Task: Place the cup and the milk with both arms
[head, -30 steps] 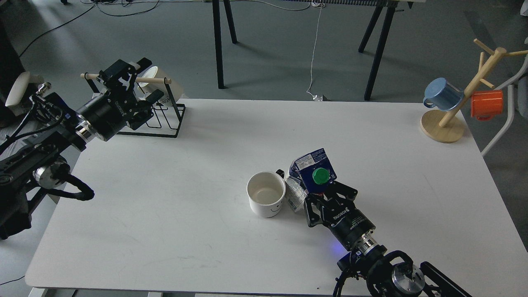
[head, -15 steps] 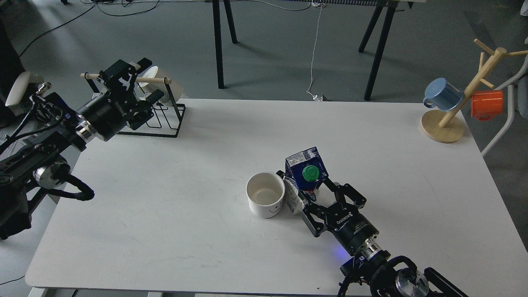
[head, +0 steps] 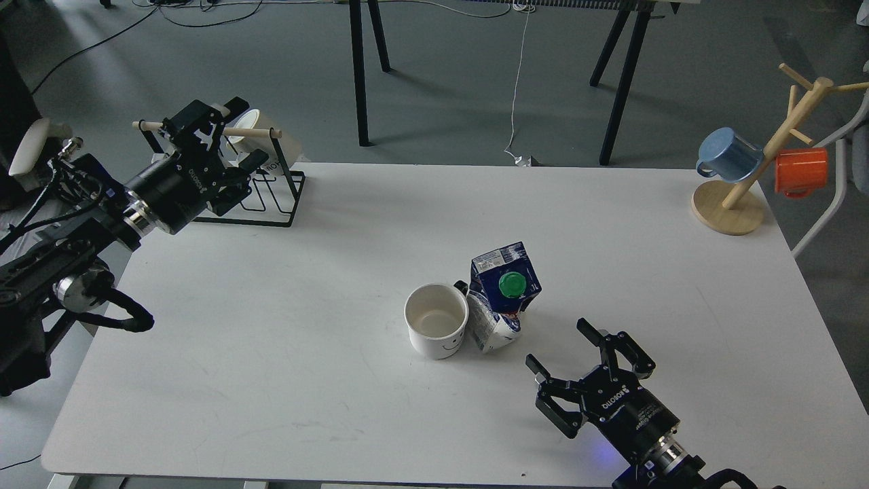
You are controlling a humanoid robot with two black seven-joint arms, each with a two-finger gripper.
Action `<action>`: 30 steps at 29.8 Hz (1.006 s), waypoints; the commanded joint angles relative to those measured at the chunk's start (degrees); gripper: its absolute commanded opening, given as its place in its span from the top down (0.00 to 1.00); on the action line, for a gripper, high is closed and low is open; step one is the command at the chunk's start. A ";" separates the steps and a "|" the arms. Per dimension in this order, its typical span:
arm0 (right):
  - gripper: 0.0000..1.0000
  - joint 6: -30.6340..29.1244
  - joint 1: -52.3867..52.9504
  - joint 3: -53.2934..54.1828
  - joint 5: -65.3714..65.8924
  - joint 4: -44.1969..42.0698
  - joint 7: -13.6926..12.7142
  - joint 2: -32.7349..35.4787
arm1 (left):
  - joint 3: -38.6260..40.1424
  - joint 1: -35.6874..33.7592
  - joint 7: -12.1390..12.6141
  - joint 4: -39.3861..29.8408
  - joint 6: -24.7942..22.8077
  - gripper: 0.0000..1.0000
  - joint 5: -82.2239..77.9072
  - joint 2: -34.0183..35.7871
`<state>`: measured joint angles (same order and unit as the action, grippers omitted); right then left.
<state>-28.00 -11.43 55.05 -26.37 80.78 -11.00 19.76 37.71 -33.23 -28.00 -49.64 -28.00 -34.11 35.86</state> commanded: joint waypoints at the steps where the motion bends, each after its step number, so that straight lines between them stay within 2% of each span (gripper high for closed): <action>1: 0.02 0.00 -3.77 5.58 0.00 1.66 0.01 6.59 | 0.00 0.01 0.00 0.16 0.00 0.06 0.00 0.00; 6: 0.02 0.00 -4.66 16.91 -0.35 0.96 0.10 13.27 | 0.08 0.10 0.00 0.16 0.00 0.06 0.09 0.26; 10: 0.02 0.00 -1.42 22.82 -0.09 -1.85 0.01 17.23 | 0.17 1.85 0.00 0.16 0.00 0.06 0.09 1.05; 14: 0.02 0.00 8.33 21.77 0.00 -8.69 0.10 21.45 | 0.17 3.61 0.00 0.16 0.00 0.06 0.09 2.19; 20: 0.02 0.00 23.01 14.14 -0.09 -18.11 0.10 23.12 | 0.53 5.89 0.00 0.07 0.00 0.06 0.36 3.34; 30: 0.02 0.00 24.87 12.19 -0.44 -19.17 0.10 21.46 | 1.75 6.60 0.00 -0.37 0.00 0.06 0.62 5.80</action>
<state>-28.00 13.78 67.29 -26.73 61.62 -10.91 42.19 38.95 -26.64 -28.00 -50.07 -28.00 -33.51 41.47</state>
